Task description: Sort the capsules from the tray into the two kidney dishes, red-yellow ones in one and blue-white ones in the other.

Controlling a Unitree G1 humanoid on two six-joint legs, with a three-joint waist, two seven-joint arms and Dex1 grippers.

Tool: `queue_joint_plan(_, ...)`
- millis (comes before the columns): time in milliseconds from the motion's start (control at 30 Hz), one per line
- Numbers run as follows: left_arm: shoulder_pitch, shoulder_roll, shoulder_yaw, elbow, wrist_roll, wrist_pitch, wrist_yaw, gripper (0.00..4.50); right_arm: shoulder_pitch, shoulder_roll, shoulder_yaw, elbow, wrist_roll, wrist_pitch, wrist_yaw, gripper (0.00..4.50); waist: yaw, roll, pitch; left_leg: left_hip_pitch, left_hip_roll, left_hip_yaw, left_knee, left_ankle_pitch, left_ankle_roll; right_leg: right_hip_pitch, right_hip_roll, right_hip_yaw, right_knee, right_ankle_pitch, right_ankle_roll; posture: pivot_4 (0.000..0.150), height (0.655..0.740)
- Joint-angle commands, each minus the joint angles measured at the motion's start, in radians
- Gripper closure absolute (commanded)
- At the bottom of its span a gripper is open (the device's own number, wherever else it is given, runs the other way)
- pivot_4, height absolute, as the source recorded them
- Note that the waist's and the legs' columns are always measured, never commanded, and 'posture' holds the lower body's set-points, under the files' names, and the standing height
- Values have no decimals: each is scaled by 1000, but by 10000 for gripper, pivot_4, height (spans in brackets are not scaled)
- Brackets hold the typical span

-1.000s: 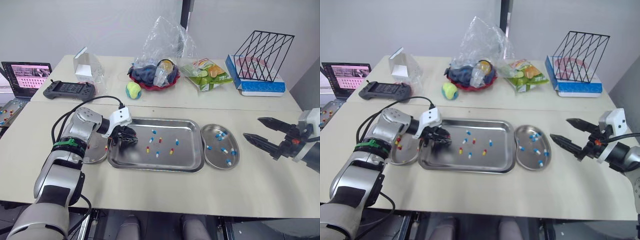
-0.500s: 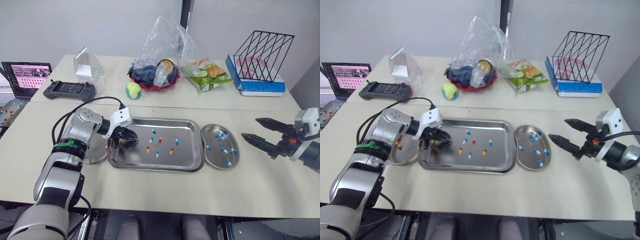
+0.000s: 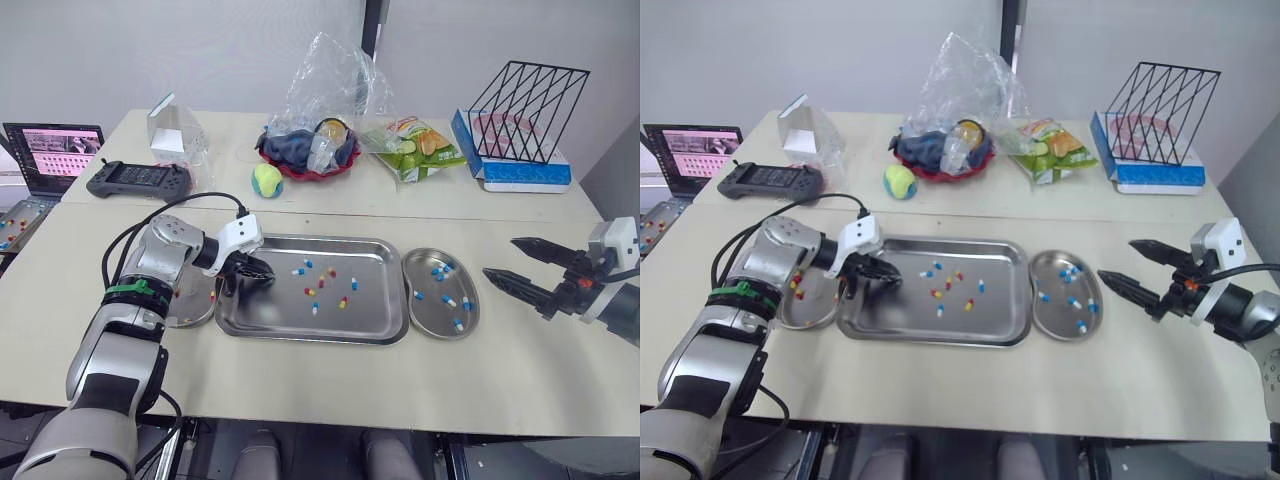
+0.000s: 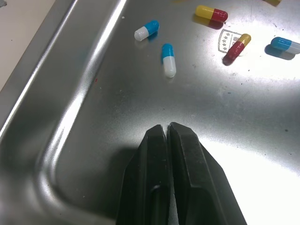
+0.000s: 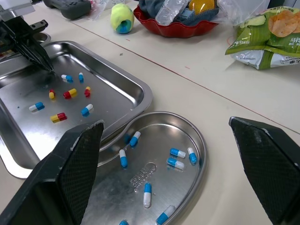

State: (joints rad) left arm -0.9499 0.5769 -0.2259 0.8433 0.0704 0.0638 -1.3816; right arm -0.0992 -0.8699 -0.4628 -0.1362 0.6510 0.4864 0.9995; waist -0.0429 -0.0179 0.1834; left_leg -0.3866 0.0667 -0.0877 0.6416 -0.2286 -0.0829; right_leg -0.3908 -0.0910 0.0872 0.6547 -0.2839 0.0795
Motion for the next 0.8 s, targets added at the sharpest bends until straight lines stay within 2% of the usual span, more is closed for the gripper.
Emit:
queue_joint_plan(33, -33, 10, 32, -21, -28, 10, -3, 40245, -9, 1, -24, -11, 10, -20, 2, 0, 0, 0, 0, 0, 0, 0, 0, 0, 0, 0, 0, 0, 0, 0, 0, 1500, 7380)
queue_joint_plan(133, -38, 9, 43, -24, -36, 21, -8, 31295, -9, 2, -24, -11, 9, -21, 1, 0, 0, 0, 0, 0, 0, 0, 0, 0, 0, 0, 0, 0, 0, 0, 0, 1500, 7380)
queue_joint_plan(433, -40, 22, 50, -49, -59, 43, -31, 595, -12, 0, -22, -11, 10, -19, 3, 0, 0, 0, 0, 0, 0, 0, 0, 0, 0, 0, 0, 0, 0, 0, 0, 1500, 7380)
queue_joint_plan(800, -5, 48, 84, -154, -128, 89, -100, 237, -31, -6, -10, 4, 12, -16, 17, 0, 0, 0, 0, 0, 0, 0, 0, 0, 0, 0, 0, 0, 0, 0, 0, 1500, 7380)
